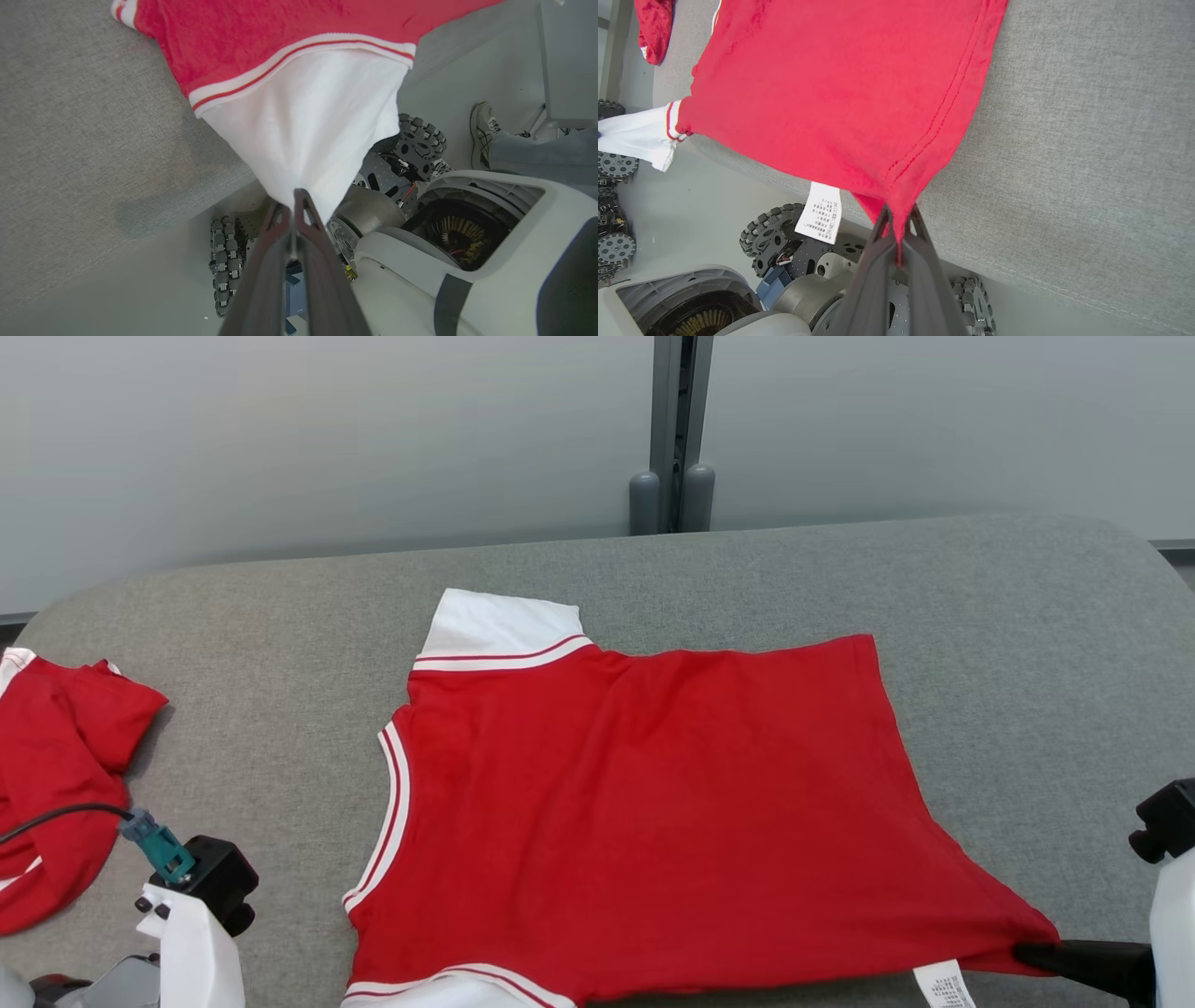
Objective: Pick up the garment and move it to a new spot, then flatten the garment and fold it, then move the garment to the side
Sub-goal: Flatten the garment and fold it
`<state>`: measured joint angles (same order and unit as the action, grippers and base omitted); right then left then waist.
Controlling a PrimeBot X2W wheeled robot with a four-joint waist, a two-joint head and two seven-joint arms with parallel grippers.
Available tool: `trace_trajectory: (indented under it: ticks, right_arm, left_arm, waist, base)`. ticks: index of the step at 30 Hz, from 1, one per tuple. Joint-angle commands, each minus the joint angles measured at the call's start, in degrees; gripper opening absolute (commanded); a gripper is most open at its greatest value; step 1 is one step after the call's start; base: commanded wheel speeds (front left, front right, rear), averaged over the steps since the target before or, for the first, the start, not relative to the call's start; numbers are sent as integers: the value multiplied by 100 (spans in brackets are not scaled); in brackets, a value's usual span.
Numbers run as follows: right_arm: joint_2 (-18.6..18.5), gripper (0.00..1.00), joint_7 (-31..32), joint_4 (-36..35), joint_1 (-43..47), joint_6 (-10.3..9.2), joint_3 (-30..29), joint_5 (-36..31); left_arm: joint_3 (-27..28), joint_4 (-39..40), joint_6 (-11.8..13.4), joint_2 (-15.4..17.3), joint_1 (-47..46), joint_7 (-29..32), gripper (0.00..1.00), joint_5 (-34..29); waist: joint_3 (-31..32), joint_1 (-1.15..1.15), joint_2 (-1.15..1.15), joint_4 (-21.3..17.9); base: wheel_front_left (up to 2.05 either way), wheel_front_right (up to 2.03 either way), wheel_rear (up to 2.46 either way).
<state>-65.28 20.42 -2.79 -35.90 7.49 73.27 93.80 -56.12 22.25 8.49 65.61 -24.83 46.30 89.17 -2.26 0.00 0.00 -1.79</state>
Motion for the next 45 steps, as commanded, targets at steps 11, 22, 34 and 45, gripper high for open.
trace_trajectory:
  ticks: [11,22,34,45]
  right_arm:
    - [418,0,136,299,-570,1,-16,217]
    - [853,0,83,833,-1127,2,-14,721]
    - [978,0,-206,1225,-1500,1,7,993]
    - [1417,0,-206,1617,-1908,2,17,832]
  left_arm:
    - [231,-501,-78,-322,-646,331,0,-59]
    - [282,-1486,-163,-1017,-1594,812,0,-327]
    - [244,-2612,-405,-1497,-2388,1063,0,-760]
    - [176,-3317,-639,-1966,-2744,914,0,-1048]
  waist:
    - [-441,0,0,-90]
    - [-891,0,0,-186]
    - [-1322,0,0,-369]
    - [-1599,0,0,-428]
  base:
    - [0,0,0]
    - [0,0,0]
    - [0,0,0]
    - [0,0,0]
